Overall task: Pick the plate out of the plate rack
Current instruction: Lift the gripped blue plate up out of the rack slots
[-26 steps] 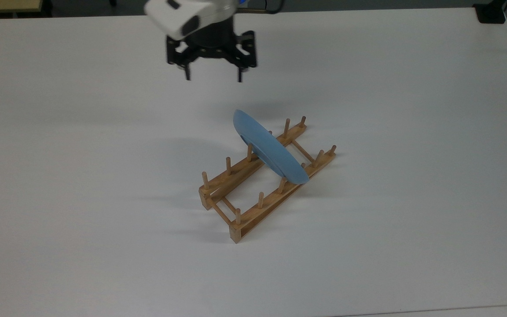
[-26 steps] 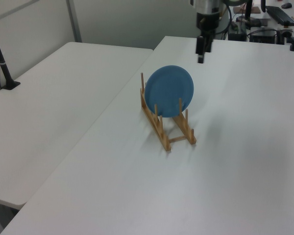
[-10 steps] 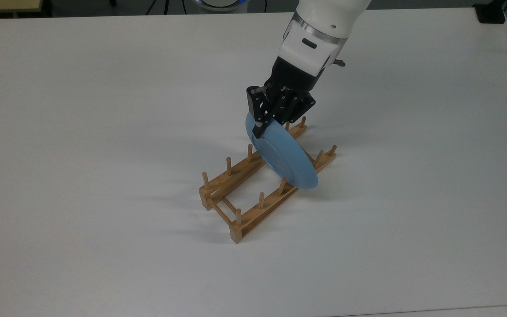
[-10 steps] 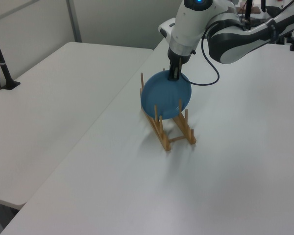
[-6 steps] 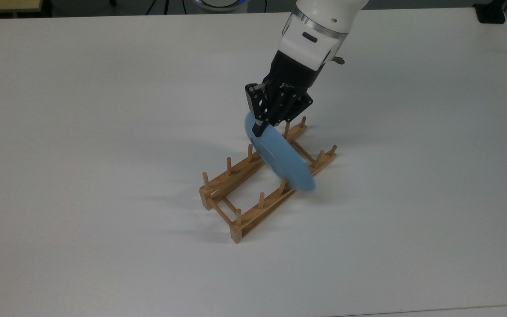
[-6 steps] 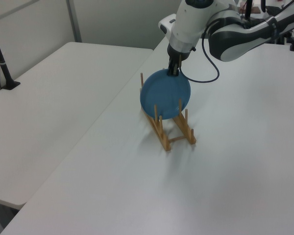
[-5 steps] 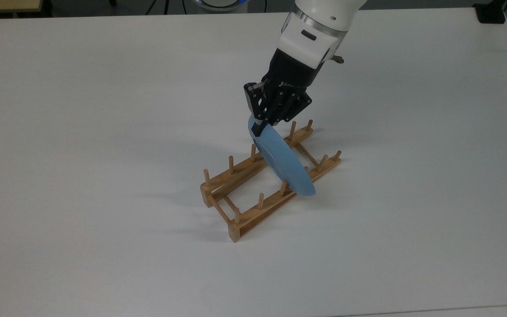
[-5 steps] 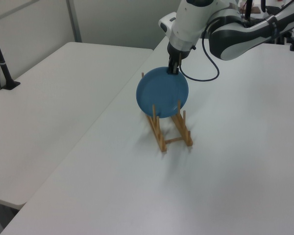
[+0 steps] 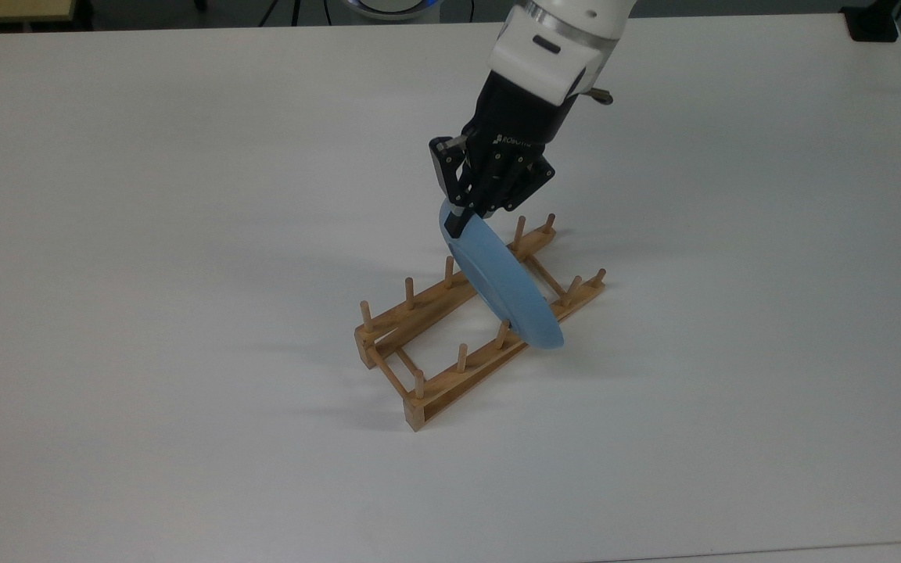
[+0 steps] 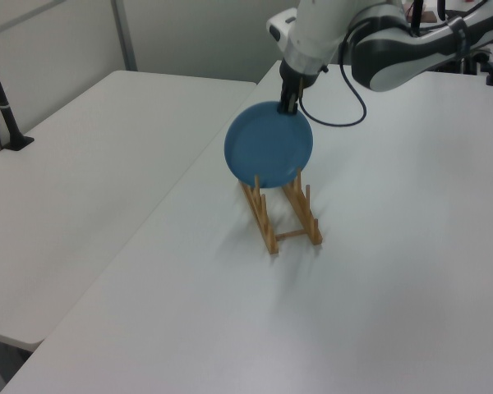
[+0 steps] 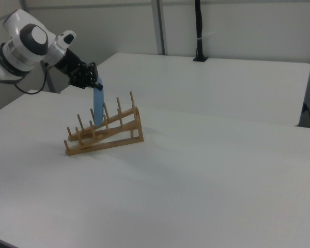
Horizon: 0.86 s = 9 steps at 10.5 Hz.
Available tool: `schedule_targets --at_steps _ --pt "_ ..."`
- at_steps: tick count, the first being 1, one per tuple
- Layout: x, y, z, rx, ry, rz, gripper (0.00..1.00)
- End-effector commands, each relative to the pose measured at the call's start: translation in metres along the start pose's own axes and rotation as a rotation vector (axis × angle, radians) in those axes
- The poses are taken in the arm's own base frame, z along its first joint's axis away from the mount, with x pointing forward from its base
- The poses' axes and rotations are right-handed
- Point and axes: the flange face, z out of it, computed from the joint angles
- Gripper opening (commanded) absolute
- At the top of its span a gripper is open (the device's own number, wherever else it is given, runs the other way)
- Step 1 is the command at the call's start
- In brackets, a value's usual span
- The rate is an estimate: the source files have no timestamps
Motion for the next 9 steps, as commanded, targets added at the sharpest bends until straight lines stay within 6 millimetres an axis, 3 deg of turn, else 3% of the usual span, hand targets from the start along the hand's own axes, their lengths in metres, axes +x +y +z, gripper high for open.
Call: schedule_targets --at_steps 1,2,4,6,7,9 --pt "0.008 0.036 -0.047 -0.024 0.091 0.059 0.0" --pt "0.008 0.046 -0.058 -0.025 0.107 0.078 0.0" --pt "0.004 0.071 -0.056 0.023 0.093 0.165 0.0" --pt "-0.01 0.119 -0.048 0.208 0.046 0.366 0.0" --pt "-0.022 0.153 -0.049 0.289 0.03 0.474 0.0" --pt "-0.064 0.202 -0.017 0.463 -0.141 0.517 0.0"
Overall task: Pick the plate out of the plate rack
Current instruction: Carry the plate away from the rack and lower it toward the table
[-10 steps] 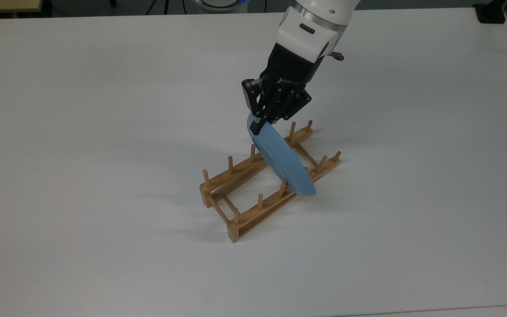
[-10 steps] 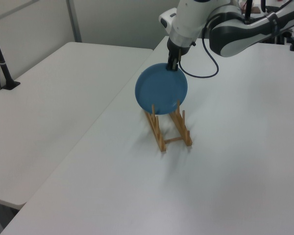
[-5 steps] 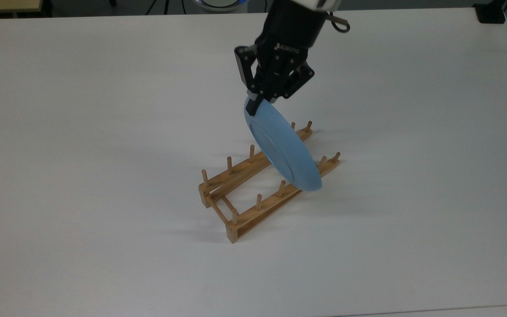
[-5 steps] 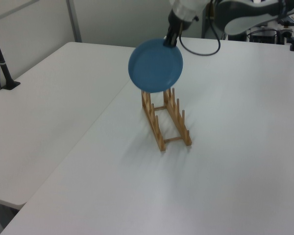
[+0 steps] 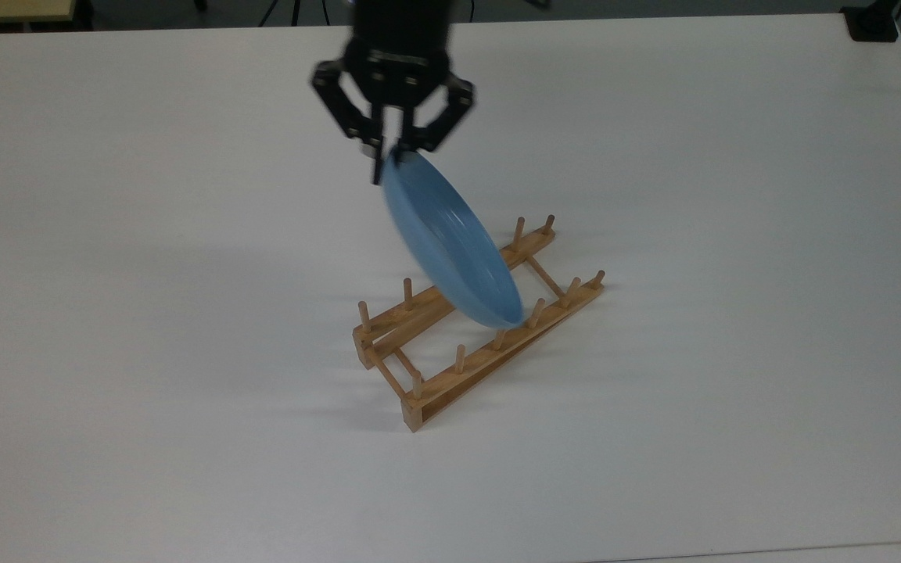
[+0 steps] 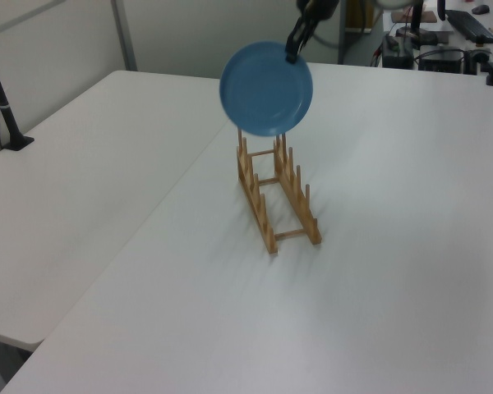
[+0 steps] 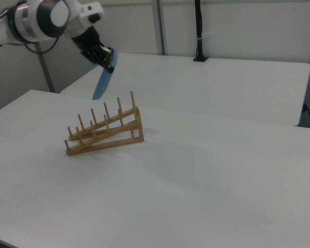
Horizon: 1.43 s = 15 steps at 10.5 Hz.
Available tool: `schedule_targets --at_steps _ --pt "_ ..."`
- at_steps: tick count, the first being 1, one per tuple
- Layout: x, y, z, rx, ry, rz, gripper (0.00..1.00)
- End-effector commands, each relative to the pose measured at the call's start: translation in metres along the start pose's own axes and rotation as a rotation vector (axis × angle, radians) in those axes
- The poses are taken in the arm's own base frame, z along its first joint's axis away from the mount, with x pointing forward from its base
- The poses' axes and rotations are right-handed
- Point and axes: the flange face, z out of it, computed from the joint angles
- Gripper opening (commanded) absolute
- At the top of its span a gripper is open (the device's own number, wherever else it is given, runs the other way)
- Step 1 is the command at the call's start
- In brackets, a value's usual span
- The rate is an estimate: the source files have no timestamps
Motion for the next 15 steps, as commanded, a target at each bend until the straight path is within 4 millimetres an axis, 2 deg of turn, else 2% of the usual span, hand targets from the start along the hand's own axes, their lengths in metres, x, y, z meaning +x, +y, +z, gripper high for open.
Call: schedule_targets --at_steps 1,4,6,7,9,11,12,15 --pt "-0.023 0.102 0.006 0.194 -0.23 0.079 0.0" --pt "-0.075 0.201 0.043 0.358 -0.487 -0.071 0.0" --pt "-0.112 0.246 0.09 0.439 -0.595 -0.102 0.0" --pt "-0.12 0.25 0.119 0.452 -0.641 -0.093 0.0" --pt "-0.135 0.235 0.181 0.427 -0.729 -0.112 0.0" --pt "-0.148 0.219 0.222 0.397 -0.723 -0.107 0.0" --pt "-0.155 0.209 0.233 0.396 -0.732 -0.117 0.0" --pt "-0.165 0.201 0.25 0.376 -0.713 -0.127 0.0"
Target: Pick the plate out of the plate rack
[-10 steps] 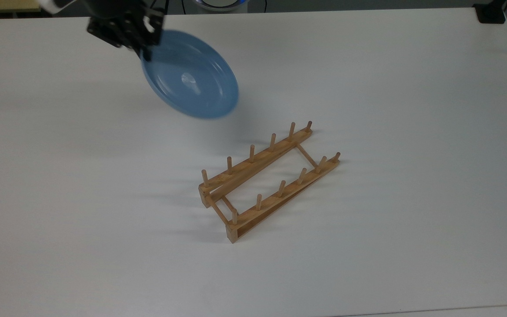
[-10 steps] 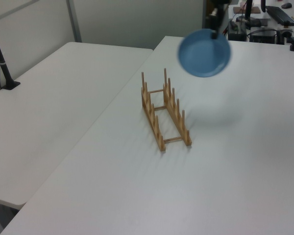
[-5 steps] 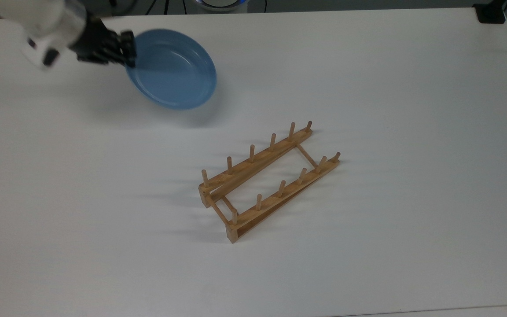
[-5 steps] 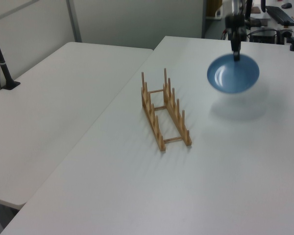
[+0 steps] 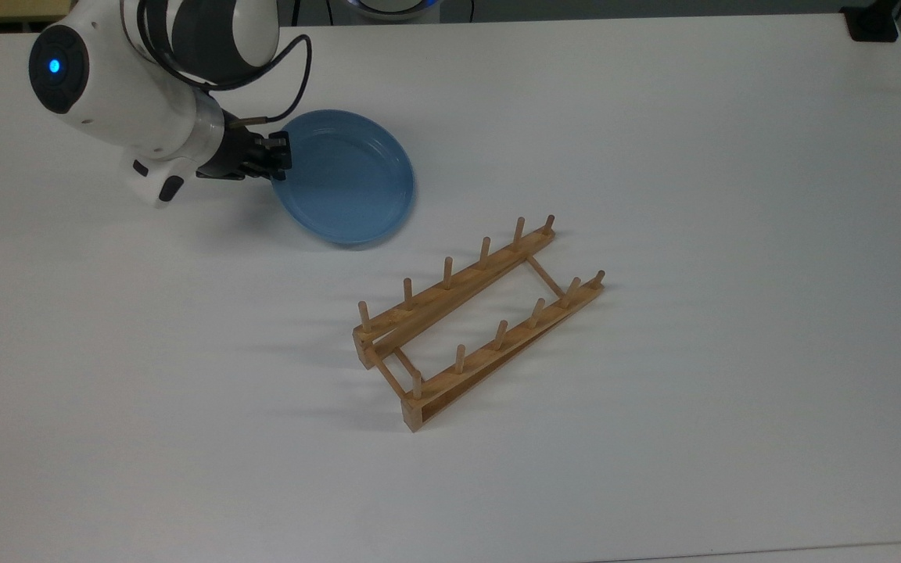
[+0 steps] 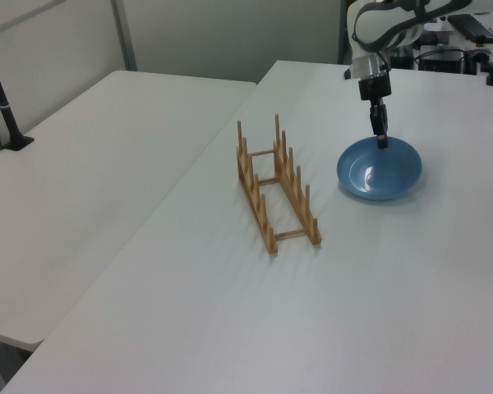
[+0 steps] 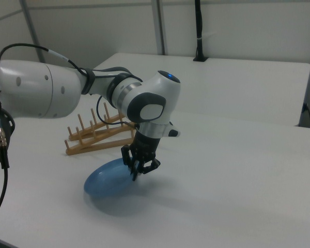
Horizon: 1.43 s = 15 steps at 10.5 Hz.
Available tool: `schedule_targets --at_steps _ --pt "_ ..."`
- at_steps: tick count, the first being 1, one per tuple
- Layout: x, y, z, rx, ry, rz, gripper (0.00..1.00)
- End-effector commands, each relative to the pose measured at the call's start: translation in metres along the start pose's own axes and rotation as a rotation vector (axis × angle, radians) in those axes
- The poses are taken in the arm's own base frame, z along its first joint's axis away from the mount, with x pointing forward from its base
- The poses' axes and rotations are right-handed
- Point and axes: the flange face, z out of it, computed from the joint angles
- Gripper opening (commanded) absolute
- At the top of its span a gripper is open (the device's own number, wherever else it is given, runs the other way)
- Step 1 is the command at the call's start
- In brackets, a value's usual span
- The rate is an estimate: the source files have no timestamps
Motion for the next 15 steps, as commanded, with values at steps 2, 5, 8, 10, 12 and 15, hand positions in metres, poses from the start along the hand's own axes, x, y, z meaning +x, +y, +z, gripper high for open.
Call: schedule_targets --at_steps 2,5,8,10,12,15 --pt "-0.003 -0.004 0.024 -0.061 -0.014 0.002 0.18" --pt "-0.005 0.001 0.027 -0.12 -0.048 0.03 0.83" --pt "0.003 -0.021 0.012 -0.164 -0.031 0.085 1.0" --pt "0.016 -0.076 -0.032 -0.245 0.056 0.225 1.0" --pt "-0.003 -0.135 -0.084 -0.281 0.065 0.219 1.0" --pt "-0.03 -0.205 -0.125 -0.328 0.156 0.31 1.0"
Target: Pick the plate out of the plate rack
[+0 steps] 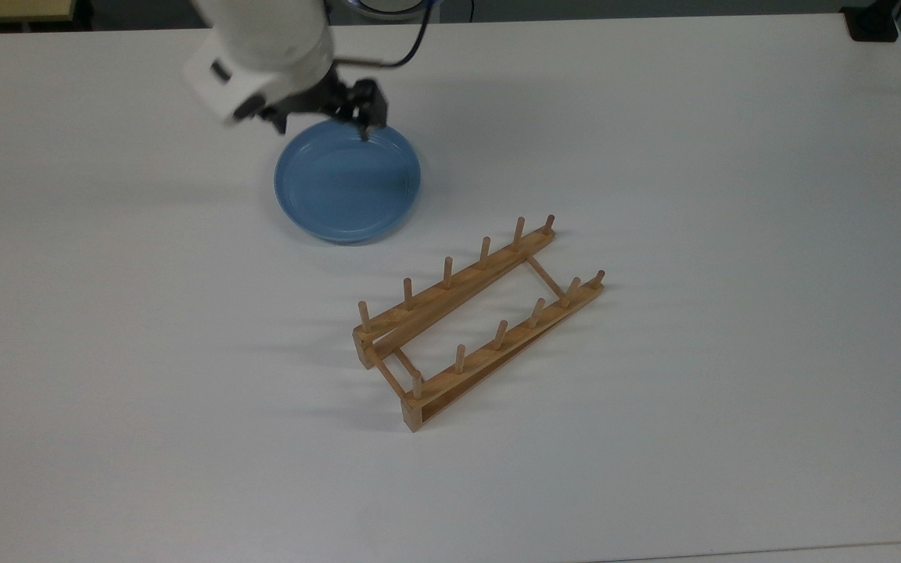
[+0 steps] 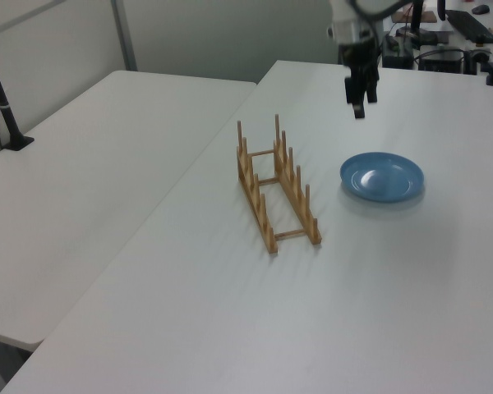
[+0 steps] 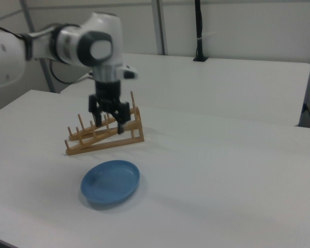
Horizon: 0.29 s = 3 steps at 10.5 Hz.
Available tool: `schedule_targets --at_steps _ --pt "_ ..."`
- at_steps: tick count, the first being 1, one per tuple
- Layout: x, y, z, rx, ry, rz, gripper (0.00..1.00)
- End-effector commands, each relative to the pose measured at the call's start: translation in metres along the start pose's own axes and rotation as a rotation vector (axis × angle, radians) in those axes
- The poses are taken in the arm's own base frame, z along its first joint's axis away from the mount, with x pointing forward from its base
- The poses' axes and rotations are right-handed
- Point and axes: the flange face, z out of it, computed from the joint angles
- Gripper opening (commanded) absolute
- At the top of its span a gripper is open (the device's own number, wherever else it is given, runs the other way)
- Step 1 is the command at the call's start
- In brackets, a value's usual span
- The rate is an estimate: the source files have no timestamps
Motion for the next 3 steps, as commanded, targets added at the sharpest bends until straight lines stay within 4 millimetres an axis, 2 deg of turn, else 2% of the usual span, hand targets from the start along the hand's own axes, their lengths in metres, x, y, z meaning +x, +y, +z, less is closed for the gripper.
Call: schedule_targets --at_steps 1,2,3 --pt "-0.0288 -0.0163 -0.0351 -0.044 0.049 0.089 1.0" --pt "-0.0283 -0.0102 -0.0354 -0.043 0.05 0.088 1.0" --pt "-0.0286 -0.0129 -0.0352 -0.042 0.048 0.074 1.0"
